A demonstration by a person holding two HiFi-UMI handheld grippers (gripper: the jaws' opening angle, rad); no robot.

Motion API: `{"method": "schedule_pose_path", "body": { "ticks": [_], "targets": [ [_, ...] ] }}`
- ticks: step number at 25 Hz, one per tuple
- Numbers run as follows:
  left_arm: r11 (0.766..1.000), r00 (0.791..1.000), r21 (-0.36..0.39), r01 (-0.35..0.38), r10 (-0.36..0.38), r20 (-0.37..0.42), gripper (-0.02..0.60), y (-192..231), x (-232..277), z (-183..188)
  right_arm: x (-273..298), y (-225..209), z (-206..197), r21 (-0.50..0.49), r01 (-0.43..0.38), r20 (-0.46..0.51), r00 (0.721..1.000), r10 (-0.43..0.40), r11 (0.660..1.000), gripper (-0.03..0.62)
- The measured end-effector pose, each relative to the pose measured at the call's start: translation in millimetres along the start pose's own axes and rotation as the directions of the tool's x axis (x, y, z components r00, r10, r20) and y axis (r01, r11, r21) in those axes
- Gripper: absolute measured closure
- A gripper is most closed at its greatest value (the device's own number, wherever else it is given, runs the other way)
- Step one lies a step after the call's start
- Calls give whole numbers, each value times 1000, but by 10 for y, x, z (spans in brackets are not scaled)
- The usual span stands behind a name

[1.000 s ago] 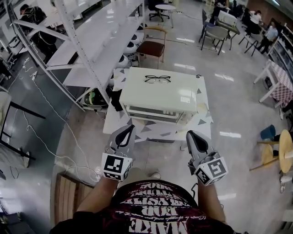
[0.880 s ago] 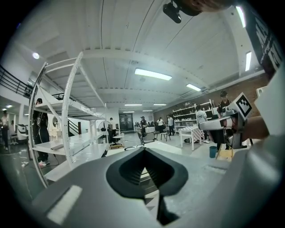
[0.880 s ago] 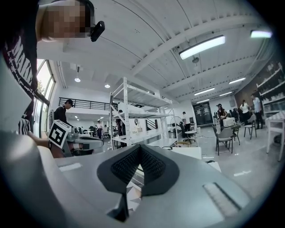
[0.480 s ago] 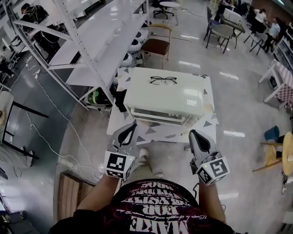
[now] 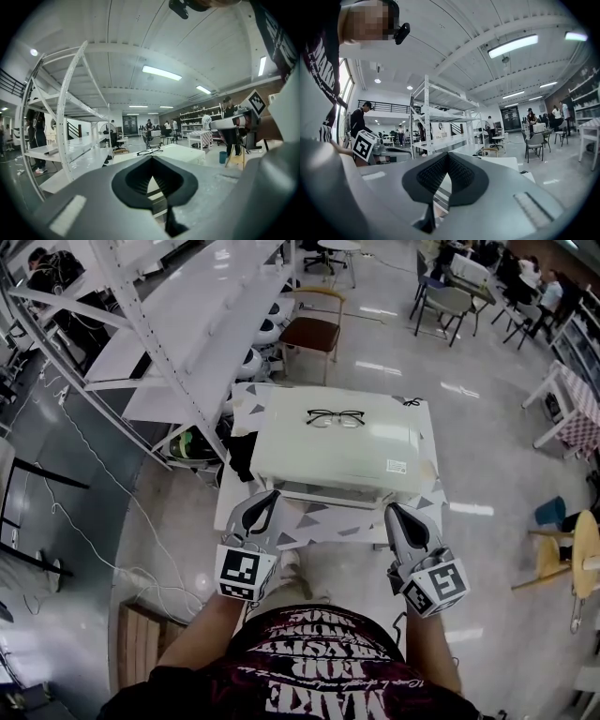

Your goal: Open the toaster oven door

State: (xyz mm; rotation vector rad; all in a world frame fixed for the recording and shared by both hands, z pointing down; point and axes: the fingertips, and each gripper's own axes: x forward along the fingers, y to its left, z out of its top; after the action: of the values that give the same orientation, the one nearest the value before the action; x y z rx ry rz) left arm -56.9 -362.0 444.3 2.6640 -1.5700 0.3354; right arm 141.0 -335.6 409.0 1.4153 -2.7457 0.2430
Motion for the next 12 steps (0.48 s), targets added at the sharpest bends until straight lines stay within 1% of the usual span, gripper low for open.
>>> {"method": "schedule_pose_path", "body": {
  "ticks": [7, 12],
  "targets": [
    [1000, 999, -5, 18, -18, -37, 580, 114, 241, -168, 218, -100, -56, 13, 11, -26, 1000, -10, 1000, 571],
    [1000, 999, -3, 23, -24, -49, 580, 183, 395, -235, 330, -170, -89, 20, 14, -39, 999, -14, 1000, 571]
  ]
}}
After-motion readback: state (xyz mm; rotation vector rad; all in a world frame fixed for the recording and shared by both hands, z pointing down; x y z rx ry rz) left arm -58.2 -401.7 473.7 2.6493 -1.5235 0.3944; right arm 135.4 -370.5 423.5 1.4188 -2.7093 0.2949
